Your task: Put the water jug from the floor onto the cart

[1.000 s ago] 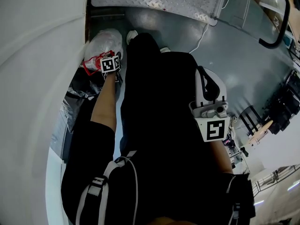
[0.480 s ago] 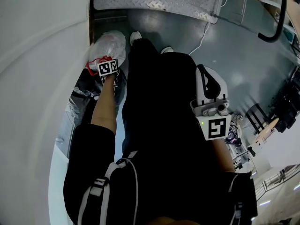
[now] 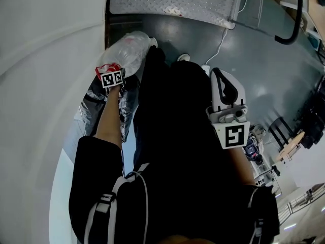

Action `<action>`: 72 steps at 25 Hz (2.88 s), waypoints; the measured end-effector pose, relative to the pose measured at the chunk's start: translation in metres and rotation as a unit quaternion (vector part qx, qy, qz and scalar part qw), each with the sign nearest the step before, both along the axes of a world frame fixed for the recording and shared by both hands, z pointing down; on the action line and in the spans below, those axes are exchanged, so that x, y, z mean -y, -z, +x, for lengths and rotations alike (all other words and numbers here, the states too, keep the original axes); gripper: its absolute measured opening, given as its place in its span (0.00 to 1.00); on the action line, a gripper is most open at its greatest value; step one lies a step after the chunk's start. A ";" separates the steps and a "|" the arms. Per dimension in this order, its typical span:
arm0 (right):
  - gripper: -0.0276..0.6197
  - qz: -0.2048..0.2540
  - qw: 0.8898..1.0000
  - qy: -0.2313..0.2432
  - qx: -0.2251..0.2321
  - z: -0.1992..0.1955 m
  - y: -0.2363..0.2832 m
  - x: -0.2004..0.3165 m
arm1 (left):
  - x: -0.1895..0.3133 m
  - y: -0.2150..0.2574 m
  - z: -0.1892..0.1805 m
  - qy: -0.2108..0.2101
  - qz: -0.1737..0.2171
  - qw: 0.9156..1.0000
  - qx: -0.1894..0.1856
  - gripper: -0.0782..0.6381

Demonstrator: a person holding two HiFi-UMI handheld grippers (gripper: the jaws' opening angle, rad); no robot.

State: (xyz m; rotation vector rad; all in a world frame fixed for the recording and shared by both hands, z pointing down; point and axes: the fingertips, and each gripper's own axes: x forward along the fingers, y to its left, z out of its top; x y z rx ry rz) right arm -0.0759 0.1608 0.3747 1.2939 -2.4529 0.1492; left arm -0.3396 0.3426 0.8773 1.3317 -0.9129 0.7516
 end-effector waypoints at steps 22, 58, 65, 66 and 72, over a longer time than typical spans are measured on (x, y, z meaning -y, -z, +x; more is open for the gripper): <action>0.07 0.086 0.987 -0.110 0.084 0.051 0.052 0.010 | 0.064 0.077 0.050 -0.097 0.062 0.993 0.005 0.14; 0.07 0.055 0.983 -0.023 0.175 0.200 0.040 0.197 | 0.240 0.190 0.137 -0.064 0.140 0.981 0.119 0.14; 0.07 0.035 0.984 -0.035 0.170 0.209 0.034 0.222 | 0.312 0.210 0.163 -0.104 0.176 0.972 0.112 0.14; 0.07 0.034 0.984 -0.041 0.168 0.210 0.032 0.225 | 0.325 0.212 0.167 -0.112 0.183 0.971 0.108 0.14; 0.07 0.039 0.983 -0.092 0.152 0.221 0.030 0.249 | 0.388 0.208 0.205 -0.144 0.192 0.969 0.065 0.14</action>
